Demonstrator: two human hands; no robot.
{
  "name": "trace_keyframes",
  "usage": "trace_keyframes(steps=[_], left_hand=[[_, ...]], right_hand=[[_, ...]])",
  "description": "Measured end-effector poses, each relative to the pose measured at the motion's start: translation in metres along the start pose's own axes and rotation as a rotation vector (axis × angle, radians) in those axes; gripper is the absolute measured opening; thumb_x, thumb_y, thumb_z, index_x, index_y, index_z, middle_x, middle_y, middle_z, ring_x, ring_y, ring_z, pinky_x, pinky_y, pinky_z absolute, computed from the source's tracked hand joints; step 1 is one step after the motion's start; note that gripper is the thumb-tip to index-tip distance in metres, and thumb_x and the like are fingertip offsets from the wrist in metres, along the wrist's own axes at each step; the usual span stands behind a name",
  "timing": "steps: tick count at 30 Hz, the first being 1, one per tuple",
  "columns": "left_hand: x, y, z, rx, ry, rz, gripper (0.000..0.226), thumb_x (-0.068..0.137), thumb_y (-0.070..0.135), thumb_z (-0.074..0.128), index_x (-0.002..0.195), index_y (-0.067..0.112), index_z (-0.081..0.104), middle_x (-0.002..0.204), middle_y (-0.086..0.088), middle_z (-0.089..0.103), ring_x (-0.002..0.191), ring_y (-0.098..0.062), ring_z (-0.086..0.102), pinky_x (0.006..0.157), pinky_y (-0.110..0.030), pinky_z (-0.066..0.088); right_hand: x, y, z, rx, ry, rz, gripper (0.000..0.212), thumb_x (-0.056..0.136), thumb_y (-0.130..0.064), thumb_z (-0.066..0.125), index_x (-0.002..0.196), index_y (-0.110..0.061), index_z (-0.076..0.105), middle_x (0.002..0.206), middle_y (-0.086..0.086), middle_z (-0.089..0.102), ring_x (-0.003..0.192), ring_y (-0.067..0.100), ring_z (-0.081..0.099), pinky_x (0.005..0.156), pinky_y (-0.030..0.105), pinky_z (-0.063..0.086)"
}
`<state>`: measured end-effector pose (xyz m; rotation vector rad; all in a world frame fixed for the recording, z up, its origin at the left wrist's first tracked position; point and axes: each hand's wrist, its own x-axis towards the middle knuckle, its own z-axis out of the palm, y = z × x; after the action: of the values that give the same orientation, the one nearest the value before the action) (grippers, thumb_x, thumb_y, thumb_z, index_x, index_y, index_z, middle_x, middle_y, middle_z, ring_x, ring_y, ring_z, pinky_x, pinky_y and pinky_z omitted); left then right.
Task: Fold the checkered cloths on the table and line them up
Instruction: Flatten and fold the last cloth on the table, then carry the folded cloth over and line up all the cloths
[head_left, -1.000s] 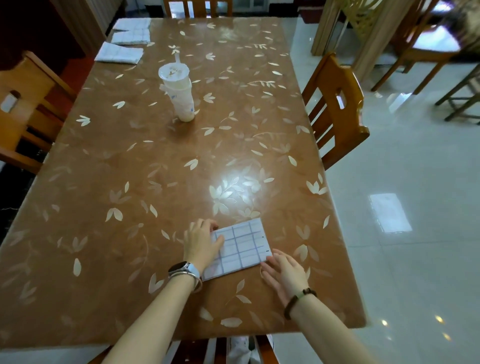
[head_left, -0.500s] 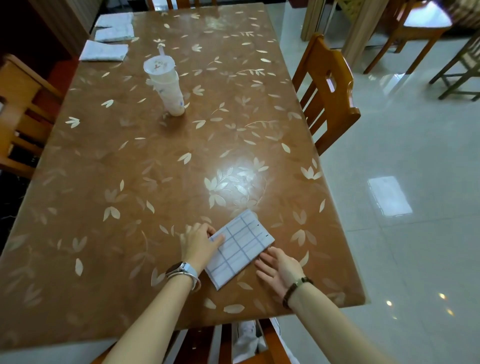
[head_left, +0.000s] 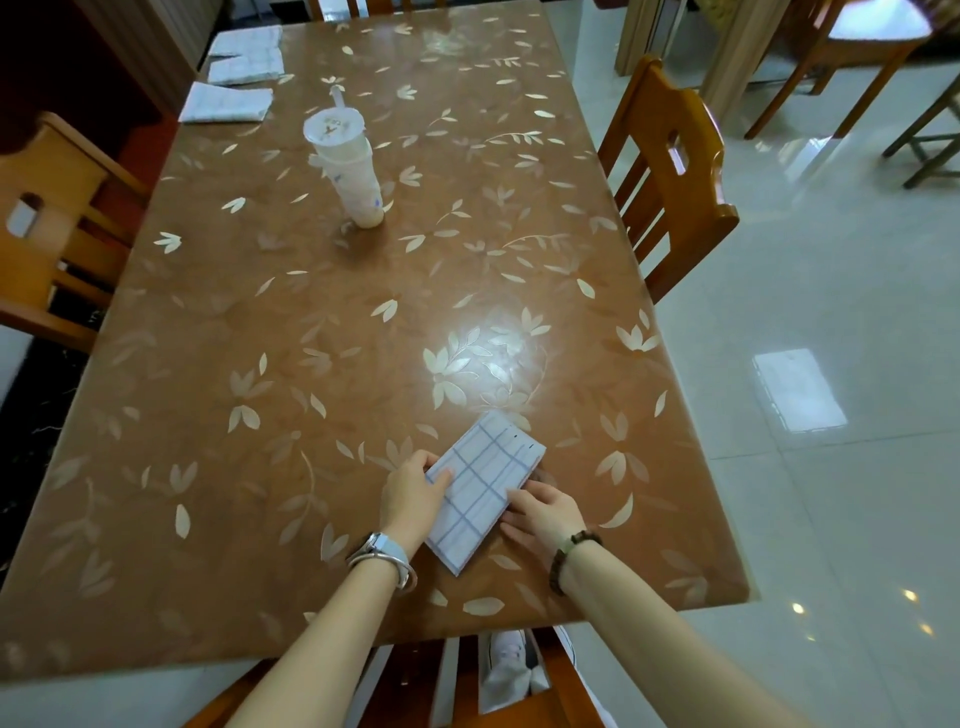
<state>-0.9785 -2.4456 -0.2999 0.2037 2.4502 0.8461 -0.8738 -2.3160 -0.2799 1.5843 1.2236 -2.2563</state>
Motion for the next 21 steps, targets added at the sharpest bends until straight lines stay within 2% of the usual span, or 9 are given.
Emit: trace_keyframes(steps=[3,7,10,15,17,21], left_hand=[[-0.005,0.001,-0.002,-0.093,-0.009,-0.023,0.015,0.098,0.025,0.057,0.091,0.012,0.063,0.088,0.001,0.066,0.081,-0.017,0.061,0.063,-0.025,0.046],[-0.015,0.004,-0.006,-0.209,-0.027,-0.071,0.019,0.1,0.027,0.054,0.095,0.011,0.064,0.092,-0.001,0.068,0.079,-0.011,0.061,0.059,-0.021,0.042],[-0.025,0.009,-0.013,-0.333,-0.038,-0.105,0.021,0.1,0.03,0.052,0.097,0.014,0.064,0.093,0.001,0.068,0.086,-0.015,0.065,0.063,-0.023,0.045],[-0.043,0.017,-0.027,-0.541,-0.057,-0.173,0.022,0.1,0.038,0.052,0.101,0.022,0.066,0.099,0.0,0.07,0.091,-0.018,0.066,0.075,-0.032,0.053],[-0.051,0.019,-0.032,-0.597,-0.056,-0.178,0.022,0.099,0.039,0.053,0.103,0.022,0.066,0.099,-0.001,0.072,0.09,-0.02,0.069,0.074,-0.034,0.055],[-0.069,0.021,-0.043,-0.677,0.001,-0.162,0.023,0.099,0.037,0.053,0.107,0.019,0.066,0.099,-0.003,0.073,0.09,-0.021,0.071,0.072,-0.035,0.057]], right_hand=[[0.002,0.001,0.007,-0.059,-0.014,-0.025,0.022,0.093,-0.008,0.058,0.116,-0.008,0.057,0.102,0.007,0.067,0.086,0.021,0.067,0.065,0.03,0.058],[-0.001,-0.001,0.008,-0.118,-0.037,-0.091,0.011,0.095,-0.011,0.054,0.103,-0.015,0.06,0.095,0.0,0.068,0.087,0.017,0.067,0.064,0.029,0.058],[-0.008,-0.006,0.003,-0.217,-0.079,-0.177,0.009,0.096,-0.016,0.054,0.098,-0.02,0.061,0.095,-0.002,0.069,0.089,0.016,0.067,0.066,0.028,0.059],[-0.021,-0.022,-0.008,-0.423,-0.224,-0.336,0.016,0.098,-0.018,0.052,0.111,-0.016,0.06,0.098,-0.008,0.067,0.084,0.004,0.065,0.059,0.015,0.053],[-0.026,-0.027,-0.01,-0.477,-0.269,-0.378,0.018,0.097,-0.019,0.053,0.114,-0.018,0.06,0.1,-0.011,0.066,0.087,0.001,0.065,0.064,0.015,0.053],[-0.035,-0.032,-0.004,-0.468,-0.333,-0.389,0.021,0.095,-0.022,0.057,0.115,-0.02,0.061,0.106,-0.004,0.07,0.096,0.012,0.069,0.078,0.029,0.058]])
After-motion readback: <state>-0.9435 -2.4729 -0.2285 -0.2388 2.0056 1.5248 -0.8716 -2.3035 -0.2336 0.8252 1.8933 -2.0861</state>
